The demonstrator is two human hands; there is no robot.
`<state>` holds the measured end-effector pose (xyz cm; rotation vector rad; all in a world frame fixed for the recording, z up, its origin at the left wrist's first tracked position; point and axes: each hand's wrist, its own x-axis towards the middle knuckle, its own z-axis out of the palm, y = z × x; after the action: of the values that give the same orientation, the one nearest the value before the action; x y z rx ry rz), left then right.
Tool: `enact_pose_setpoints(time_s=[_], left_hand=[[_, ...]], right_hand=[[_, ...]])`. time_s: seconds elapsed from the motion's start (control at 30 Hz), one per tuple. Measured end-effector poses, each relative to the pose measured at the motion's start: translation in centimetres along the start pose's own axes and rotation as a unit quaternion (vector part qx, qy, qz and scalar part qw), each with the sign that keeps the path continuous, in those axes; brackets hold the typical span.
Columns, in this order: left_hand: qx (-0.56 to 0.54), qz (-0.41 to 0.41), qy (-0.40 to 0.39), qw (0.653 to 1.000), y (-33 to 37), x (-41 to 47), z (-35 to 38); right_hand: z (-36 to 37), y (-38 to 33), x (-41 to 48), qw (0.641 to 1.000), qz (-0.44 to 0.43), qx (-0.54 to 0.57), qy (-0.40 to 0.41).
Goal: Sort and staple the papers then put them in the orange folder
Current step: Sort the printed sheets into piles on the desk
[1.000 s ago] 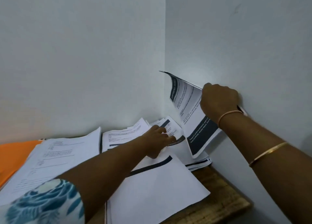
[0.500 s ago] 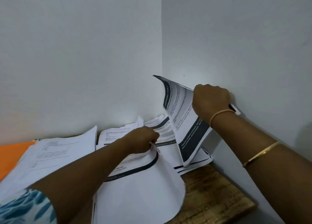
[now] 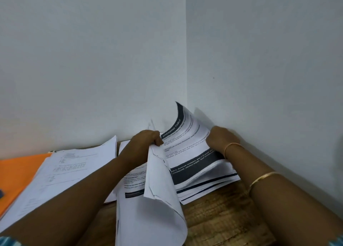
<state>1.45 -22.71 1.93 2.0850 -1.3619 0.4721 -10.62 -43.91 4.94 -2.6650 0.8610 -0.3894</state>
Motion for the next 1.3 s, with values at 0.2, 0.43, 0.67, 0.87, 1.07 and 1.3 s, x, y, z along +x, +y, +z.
enact_pose_setpoints(time_s=[0.2,0.43,0.67,0.87,1.07,1.3], left_hand=[[0.007,0.004,-0.009,1.000,0.2,-0.2,0.6],[0.065,0.044,-0.036,0.996,0.9,0.8,3.3],[0.100,0.078,-0.084,0.988,1.6,0.8,5.9],[0.130,-0.002,-0.123,0.984,2.5,0.0,6.5],[0.114,-0.036,-0.153,0.981,3.3,-0.1,6.6],[0.126,-0.067,-0.240,0.960,3.8,-0.2,6.4]], right_hand=[[4.2,1.6,0.1,0.996,0.006,-0.089,0.009],[6.1,1.4,-1.0,0.971,-0.035,-0.228,0.059],[5.5,-0.4,-1.7,0.978,-0.100,-0.123,-0.133],[6.0,1.8,-1.8,0.956,-0.122,-0.152,-0.221],[5.6,2.6,-1.9,0.948,-0.132,-0.160,-0.242],[4.8,2.4,-2.0,0.943,-0.127,-0.157,-0.266]])
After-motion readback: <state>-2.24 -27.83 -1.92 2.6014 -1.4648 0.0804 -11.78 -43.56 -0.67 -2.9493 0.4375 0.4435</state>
